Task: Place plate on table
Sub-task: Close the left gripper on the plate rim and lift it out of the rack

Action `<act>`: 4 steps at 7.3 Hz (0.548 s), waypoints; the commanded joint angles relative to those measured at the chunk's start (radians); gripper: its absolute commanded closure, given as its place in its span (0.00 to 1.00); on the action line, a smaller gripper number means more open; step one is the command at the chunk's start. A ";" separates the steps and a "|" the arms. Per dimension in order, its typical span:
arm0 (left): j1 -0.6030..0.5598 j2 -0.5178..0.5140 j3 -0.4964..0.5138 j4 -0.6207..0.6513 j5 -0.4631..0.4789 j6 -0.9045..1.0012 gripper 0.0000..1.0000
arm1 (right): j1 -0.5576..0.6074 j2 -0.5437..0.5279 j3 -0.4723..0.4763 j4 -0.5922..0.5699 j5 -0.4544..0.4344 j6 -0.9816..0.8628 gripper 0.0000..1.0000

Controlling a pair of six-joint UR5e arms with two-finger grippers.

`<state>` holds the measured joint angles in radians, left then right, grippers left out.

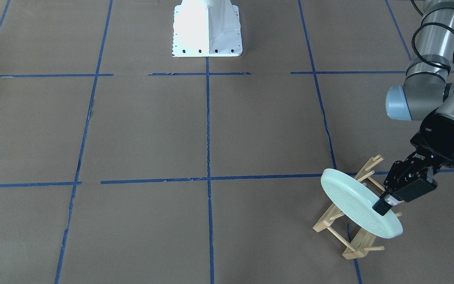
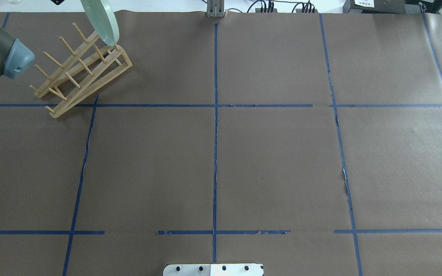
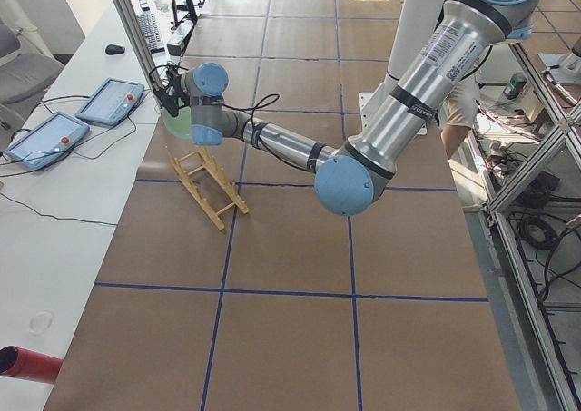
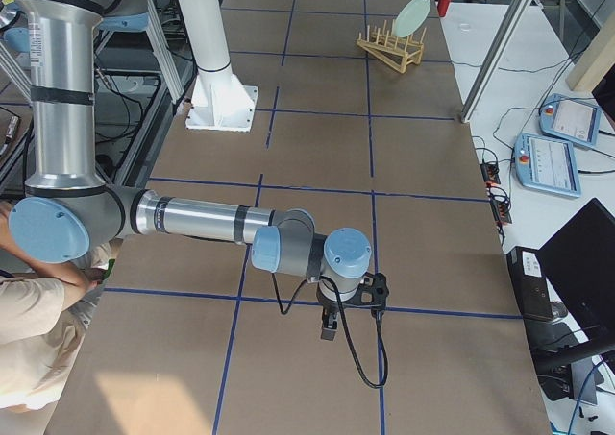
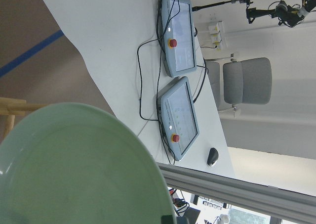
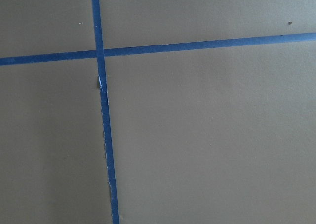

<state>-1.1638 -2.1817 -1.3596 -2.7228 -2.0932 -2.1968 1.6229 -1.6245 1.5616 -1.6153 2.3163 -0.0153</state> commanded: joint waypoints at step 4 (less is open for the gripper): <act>0.181 -0.209 -0.196 0.808 -0.039 0.195 1.00 | 0.000 0.000 0.000 0.000 0.000 0.000 0.00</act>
<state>-1.0697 -2.3191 -1.5452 -2.1434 -2.1505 -2.1140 1.6229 -1.6245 1.5616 -1.6153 2.3163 -0.0154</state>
